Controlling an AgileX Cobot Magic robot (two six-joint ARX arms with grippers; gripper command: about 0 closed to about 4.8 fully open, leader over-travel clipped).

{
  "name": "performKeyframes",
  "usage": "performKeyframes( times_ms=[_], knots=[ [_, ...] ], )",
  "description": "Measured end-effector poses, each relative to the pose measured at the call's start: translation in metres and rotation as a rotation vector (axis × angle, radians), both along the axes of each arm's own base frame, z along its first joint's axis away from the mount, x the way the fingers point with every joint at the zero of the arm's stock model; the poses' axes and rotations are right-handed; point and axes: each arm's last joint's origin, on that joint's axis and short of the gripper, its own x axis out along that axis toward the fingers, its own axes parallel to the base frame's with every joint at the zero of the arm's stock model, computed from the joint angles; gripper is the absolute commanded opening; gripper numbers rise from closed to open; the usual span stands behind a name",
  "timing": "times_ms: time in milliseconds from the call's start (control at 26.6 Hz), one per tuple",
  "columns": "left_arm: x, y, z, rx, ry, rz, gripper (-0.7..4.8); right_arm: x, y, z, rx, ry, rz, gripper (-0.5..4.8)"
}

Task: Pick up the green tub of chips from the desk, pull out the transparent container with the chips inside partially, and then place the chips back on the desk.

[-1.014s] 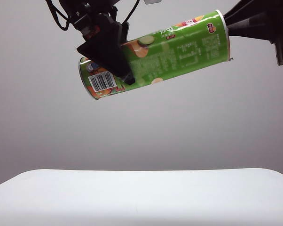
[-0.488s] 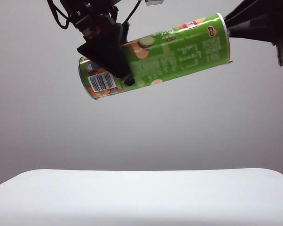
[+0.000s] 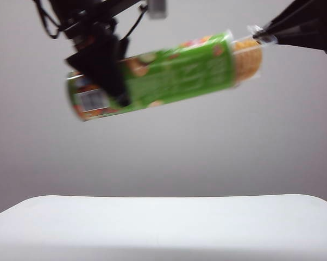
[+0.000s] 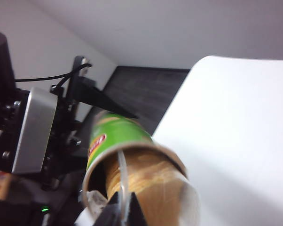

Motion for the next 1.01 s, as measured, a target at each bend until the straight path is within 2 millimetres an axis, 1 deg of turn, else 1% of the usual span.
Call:
performKeyframes(
  times_ms=[38, 75, 263, 338, 376, 413, 451, 488, 601, 676, 789, 902, 939, 1014],
  knots=[
    [0.001, 0.007, -0.001, 0.028, 0.017, 0.030, 2.63, 0.001, -0.002, 0.000, -0.010, -0.011, -0.016, -0.06],
    [0.002, 0.009, -0.002, 0.035, 0.020, 0.039, 2.63, 0.001, -0.002, 0.000, -0.012, -0.014, -0.019, -0.06],
    [0.001, 0.009, -0.002, 0.046, 0.026, 0.044, 2.63, 0.001, -0.001, 0.000, -0.014, -0.017, -0.019, -0.05],
    [0.000, 0.008, -0.002, 0.020, 0.045, 0.027, 2.52, 0.001, -0.001, 0.000, -0.017, -0.023, -0.017, 1.27],
    [0.000, 0.008, -0.002, 0.010, 0.053, 0.020, 2.30, 0.001, -0.001, 0.000, -0.023, -0.038, -0.014, 2.95],
    [0.000, 0.008, -0.002, -0.010, 0.064, 0.011, 2.27, 0.001, -0.001, 0.001, -0.037, -0.072, -0.007, 3.87],
    [0.000, 0.007, -0.002, -0.016, 0.066, 0.011, 2.27, 0.001, -0.001, 0.001, -0.043, -0.083, -0.004, 4.42],
    [0.000, 0.007, -0.002, -0.024, 0.069, 0.009, 2.27, 0.001, -0.001, 0.001, -0.046, -0.090, -0.001, 4.79],
    [0.001, 0.006, -0.002, -0.039, 0.063, 0.007, 2.22, 0.001, -0.001, 0.001, -0.065, -0.123, 0.006, 4.79],
    [0.002, 0.006, -0.002, -0.036, 0.060, 0.010, 2.22, 0.000, -0.001, 0.001, -0.098, -0.186, 0.016, 4.79],
    [0.002, 0.008, -0.002, -0.002, 0.044, 0.034, 2.22, -0.002, -0.002, 0.003, -0.159, -0.257, -0.013, 4.79],
    [0.005, 0.013, -0.003, 0.008, 0.050, 0.059, 2.22, -0.007, -0.004, 0.003, -0.223, -0.290, -0.044, 4.79],
    [0.007, 0.018, -0.004, 0.014, 0.058, 0.076, 2.22, -0.011, -0.005, 0.003, -0.279, -0.306, -0.060, 4.79],
    [0.010, 0.024, -0.005, 0.019, 0.067, 0.099, 2.22, -0.017, -0.006, 0.001, -0.329, -0.301, -0.070, 4.79]
  ],
)
